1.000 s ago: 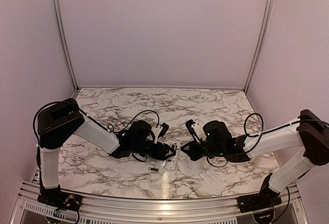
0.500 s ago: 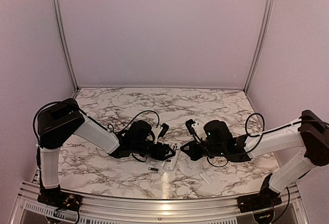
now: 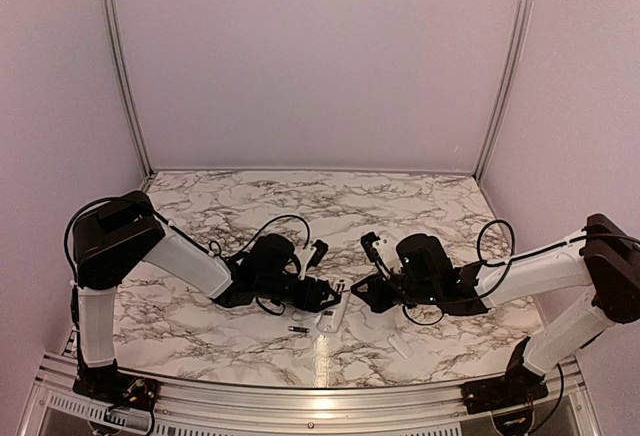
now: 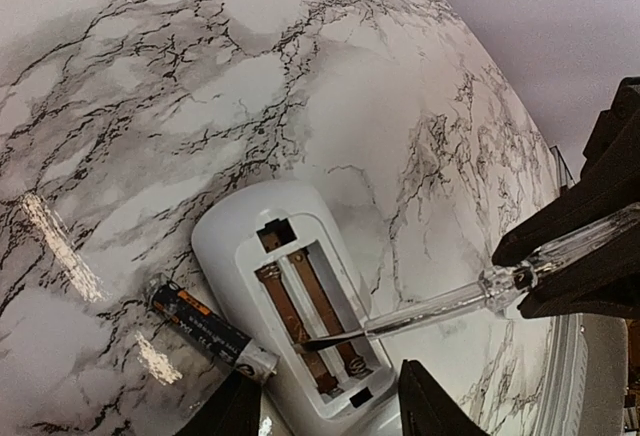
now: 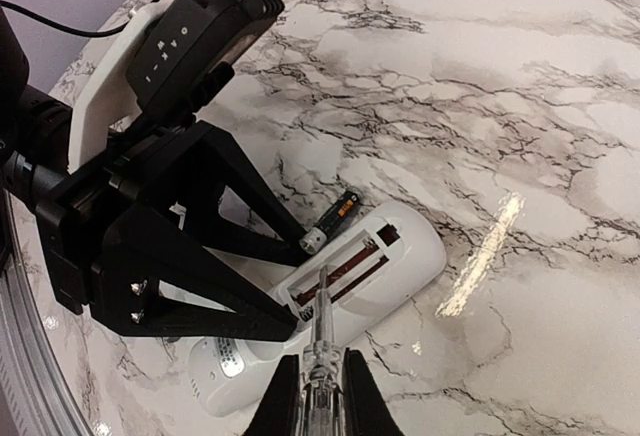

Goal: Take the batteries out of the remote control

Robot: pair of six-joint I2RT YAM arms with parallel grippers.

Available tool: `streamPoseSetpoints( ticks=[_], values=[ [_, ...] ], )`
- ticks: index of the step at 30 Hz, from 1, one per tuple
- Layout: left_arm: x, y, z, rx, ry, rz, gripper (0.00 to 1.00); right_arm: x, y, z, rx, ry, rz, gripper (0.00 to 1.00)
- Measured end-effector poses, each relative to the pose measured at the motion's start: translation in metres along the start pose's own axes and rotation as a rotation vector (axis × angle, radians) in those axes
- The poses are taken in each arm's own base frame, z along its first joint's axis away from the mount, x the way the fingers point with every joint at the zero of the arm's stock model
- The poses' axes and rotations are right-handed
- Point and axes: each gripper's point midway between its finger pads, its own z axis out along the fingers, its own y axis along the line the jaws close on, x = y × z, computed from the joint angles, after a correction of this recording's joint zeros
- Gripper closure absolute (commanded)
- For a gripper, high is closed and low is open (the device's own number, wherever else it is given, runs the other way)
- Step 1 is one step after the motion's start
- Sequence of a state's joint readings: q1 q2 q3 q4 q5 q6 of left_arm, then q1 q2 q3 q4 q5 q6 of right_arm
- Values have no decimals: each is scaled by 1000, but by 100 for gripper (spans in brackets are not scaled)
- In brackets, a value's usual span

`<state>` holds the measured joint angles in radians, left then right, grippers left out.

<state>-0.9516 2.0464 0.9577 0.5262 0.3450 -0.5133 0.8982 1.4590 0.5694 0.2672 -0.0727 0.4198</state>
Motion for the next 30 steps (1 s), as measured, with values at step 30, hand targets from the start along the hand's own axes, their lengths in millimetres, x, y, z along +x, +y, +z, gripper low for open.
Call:
streamPoseSetpoints(
  ticks=[30],
  values=[
    [20, -65, -3, 206, 79, -37, 54, 8, -3, -9, 12, 21, 19, 100]
  ],
)
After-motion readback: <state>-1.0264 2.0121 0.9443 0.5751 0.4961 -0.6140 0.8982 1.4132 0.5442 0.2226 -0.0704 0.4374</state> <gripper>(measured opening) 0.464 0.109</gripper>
